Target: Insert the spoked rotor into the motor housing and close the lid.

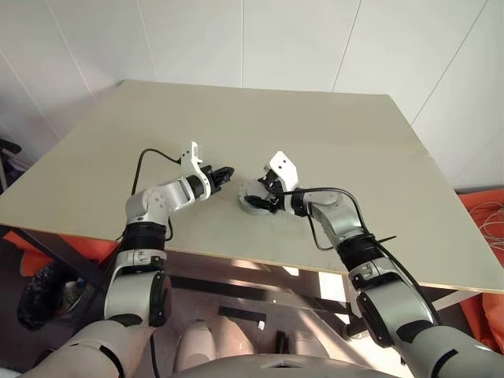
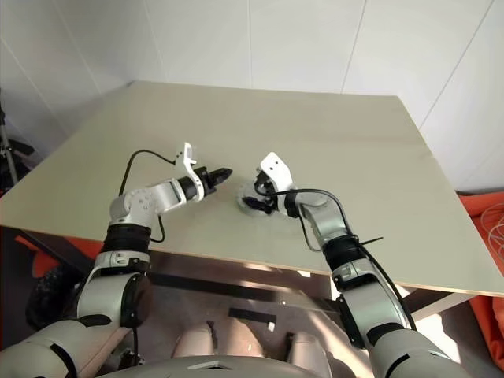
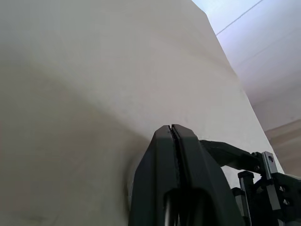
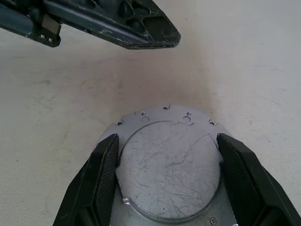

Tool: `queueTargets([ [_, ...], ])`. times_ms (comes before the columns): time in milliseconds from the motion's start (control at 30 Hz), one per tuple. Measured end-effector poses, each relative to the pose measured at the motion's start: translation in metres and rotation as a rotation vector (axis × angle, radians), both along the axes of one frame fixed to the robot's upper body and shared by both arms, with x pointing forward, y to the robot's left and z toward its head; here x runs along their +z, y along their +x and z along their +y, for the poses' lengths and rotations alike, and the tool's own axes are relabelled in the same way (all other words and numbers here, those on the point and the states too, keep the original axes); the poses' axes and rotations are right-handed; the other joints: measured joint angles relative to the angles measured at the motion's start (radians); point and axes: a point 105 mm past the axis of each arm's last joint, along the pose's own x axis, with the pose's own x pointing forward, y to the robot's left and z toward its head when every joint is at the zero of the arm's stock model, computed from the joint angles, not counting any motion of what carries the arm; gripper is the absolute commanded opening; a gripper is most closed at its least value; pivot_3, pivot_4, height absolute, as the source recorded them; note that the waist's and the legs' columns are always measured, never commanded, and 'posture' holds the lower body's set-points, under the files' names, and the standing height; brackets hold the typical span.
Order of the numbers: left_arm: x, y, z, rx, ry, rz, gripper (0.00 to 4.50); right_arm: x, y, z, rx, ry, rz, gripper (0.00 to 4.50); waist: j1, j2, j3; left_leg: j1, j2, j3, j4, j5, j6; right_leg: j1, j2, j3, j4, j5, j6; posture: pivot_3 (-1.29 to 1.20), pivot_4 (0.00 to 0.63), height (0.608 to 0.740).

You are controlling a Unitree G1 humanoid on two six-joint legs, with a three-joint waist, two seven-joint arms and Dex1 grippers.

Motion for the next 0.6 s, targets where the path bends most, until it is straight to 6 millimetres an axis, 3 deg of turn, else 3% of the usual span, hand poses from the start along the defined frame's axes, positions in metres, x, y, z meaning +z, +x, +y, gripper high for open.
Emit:
queueTargets([
  [233,-0.013,-0.007,-0.033,-0.176,0.071,0.143,0.05,0.001,0.000,0.001,-0.002,0.002,-0.005,3.20,0.000,0.000,0.000,0.000,0.000,0.000,-0.001,0.000,0.000,0.000,0.000,0.000,0.000,0.000,0.000,0.00,0.000,0.740],
  [600,-0.020,-0.015,-0.039,-0.233,-0.043,0.292,0.05,0.001,0.000,0.001,-0.010,0.005,-0.011,3.20,0.001,0.000,0.000,0.001,-0.001,0.000,-0.001,0.000,0.000,0.001,0.000,0.000,-0.001,0.000,0.000,0.00,0.000,0.740],
])
